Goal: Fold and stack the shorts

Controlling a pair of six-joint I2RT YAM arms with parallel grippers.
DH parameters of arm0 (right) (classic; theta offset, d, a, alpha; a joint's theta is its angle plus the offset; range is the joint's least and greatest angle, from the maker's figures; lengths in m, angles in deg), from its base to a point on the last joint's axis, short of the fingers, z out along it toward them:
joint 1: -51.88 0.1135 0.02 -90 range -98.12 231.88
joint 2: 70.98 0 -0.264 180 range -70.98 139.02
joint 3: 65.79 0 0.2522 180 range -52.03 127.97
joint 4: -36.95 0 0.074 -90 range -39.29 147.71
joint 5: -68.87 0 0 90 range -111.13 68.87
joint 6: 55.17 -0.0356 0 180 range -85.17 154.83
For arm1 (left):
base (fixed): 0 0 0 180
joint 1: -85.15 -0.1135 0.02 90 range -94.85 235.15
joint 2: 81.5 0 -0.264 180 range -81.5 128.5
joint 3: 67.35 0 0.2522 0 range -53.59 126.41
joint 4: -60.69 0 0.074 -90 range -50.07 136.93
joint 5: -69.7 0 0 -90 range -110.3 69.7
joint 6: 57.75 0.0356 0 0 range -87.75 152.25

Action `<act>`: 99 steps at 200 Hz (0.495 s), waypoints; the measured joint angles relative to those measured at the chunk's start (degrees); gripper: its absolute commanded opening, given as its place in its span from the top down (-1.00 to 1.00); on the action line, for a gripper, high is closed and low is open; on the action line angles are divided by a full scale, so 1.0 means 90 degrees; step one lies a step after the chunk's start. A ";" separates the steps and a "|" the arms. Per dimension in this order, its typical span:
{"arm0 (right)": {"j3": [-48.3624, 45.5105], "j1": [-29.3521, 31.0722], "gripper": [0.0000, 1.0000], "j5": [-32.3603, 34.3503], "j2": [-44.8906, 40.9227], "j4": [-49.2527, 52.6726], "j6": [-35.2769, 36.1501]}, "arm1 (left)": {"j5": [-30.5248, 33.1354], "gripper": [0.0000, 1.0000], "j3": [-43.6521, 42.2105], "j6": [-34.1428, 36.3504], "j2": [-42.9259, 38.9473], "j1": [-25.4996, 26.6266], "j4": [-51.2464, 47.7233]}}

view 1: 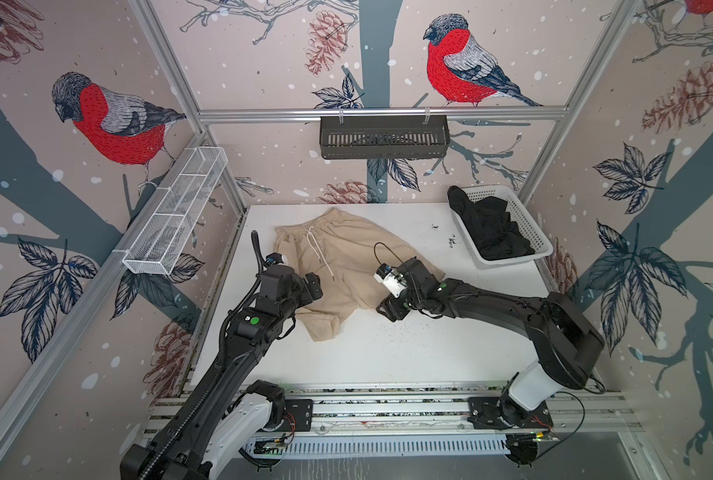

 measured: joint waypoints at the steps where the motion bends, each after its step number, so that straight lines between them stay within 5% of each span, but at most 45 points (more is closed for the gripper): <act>1: -0.0002 0.0024 -0.46 -0.0007 0.0000 -0.0010 0.0012 | 0.0002 -0.92 0.0005 0.0007 0.0007 0.0000 0.0002; 52: 0.0340 0.1117 -0.48 -0.0631 0.0447 -0.0913 0.0287 | 0.0775 -0.95 0.0767 0.0651 -0.0304 -0.0313 -0.0209; 99: 0.1353 0.1462 -0.15 -0.0916 0.1428 -0.1309 0.0452 | 0.0845 -0.95 0.1151 0.1154 -0.0420 -0.1095 -0.0665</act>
